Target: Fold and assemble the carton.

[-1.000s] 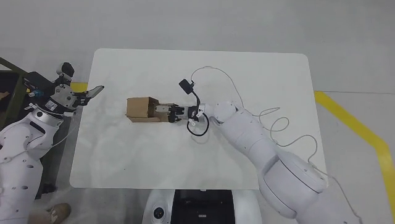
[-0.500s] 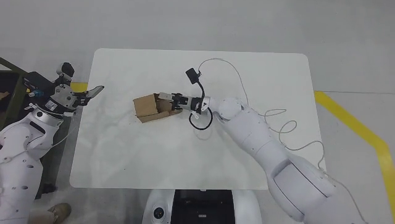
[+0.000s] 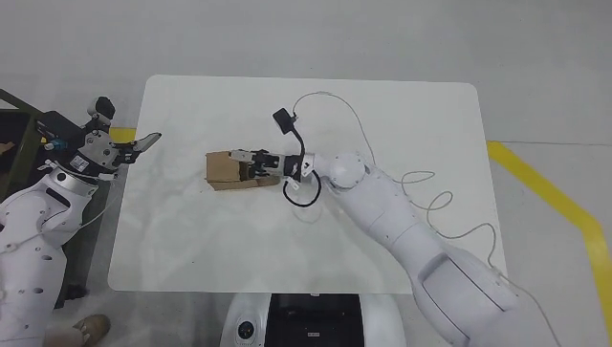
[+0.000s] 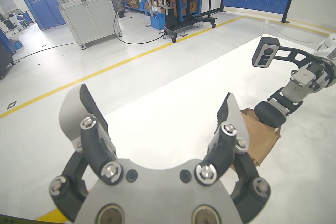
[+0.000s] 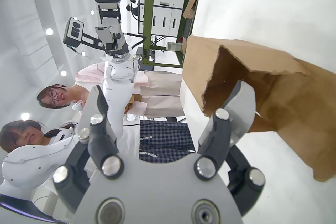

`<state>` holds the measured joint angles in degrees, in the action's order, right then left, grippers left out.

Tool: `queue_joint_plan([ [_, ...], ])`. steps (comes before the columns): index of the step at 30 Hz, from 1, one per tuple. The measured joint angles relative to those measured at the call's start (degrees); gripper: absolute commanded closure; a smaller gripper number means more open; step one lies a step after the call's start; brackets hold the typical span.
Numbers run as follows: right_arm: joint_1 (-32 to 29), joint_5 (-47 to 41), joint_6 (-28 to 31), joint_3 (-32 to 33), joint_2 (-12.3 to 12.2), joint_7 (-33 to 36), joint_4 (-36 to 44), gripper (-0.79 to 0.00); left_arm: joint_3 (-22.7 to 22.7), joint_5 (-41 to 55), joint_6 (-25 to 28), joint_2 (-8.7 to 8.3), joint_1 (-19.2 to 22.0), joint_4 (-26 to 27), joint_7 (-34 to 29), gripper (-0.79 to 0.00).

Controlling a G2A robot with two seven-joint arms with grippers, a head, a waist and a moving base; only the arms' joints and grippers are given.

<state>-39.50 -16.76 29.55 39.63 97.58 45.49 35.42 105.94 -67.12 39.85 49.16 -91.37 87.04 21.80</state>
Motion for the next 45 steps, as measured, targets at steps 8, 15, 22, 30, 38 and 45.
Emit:
queue_joint_plan([
  [8,1.3,-2.2,1.9,-1.1,2.3,1.4,-5.6,-0.733,0.0,0.0,0.0,0.00,0.0,0.0,0.0,-0.785],
  [15,4.2,1.5,8.8,-2.5,3.3,5.5,-8.4,-0.785,0.0,0.0,0.0,0.00,0.0,0.0,0.0,-0.785],
  [22,7.9,17.7,14.7,-6.2,3.1,0.6,-7.4,-0.613,0.0,0.0,0.0,0.00,0.0,0.0,0.0,-0.785],
  [30,7.3,36.2,13.0,-10.4,3.3,-9.9,-1.9,-0.699,0.0,0.0,0.0,0.00,0.0,0.0,0.0,-0.785],
  [38,6.6,47.9,10.9,-11.6,2.4,-15.6,1.8,-0.674,0.0,0.0,0.0,0.00,0.0,0.0,0.0,-0.785],
  [45,6.4,52.3,12.0,-10.6,0.7,-12.9,4.8,-0.505,0.0,0.0,0.0,0.00,0.0,0.0,0.0,-0.785],
])
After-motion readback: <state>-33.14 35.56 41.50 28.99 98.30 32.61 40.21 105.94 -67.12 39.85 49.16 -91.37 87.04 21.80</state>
